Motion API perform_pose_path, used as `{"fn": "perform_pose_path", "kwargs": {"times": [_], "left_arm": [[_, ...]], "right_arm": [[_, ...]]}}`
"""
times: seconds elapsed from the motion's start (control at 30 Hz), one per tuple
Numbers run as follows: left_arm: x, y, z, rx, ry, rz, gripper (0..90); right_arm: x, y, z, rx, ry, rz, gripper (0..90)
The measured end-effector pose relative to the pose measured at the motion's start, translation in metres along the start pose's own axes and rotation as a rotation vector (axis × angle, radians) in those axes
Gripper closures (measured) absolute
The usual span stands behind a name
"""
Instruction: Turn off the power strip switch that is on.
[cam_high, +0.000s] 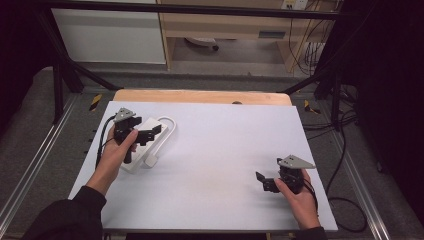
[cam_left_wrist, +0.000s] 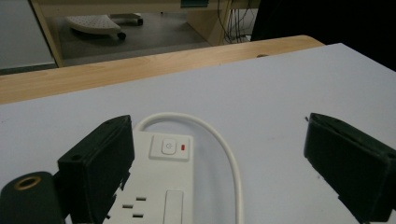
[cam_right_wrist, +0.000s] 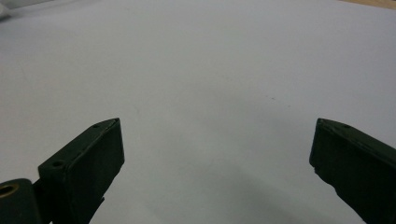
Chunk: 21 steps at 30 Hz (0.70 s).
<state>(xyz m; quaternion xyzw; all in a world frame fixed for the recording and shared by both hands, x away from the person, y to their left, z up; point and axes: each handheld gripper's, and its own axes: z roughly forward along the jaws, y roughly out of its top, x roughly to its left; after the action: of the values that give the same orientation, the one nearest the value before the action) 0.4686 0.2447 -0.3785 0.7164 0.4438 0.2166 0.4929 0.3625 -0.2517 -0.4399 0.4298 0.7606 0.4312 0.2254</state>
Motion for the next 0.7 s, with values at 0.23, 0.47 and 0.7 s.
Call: {"fn": "perform_pose_path", "kwargs": {"times": [0.23,0.47,0.7], "left_arm": [[-0.003,0.004,-0.008,-0.013,-0.011,0.003,6.5],[-0.005,0.006,-0.018,-0.021,-0.015,0.011,6.4],[-0.007,0.008,-0.029,-0.032,-0.029,0.017,6.3]], "right_arm": [[0.000,0.000,0.000,-0.003,0.006,0.000,2.9],[0.000,0.000,0.000,-0.003,0.010,0.001,2.8],[0.000,0.000,0.000,-0.005,0.012,0.001,2.7]]}}
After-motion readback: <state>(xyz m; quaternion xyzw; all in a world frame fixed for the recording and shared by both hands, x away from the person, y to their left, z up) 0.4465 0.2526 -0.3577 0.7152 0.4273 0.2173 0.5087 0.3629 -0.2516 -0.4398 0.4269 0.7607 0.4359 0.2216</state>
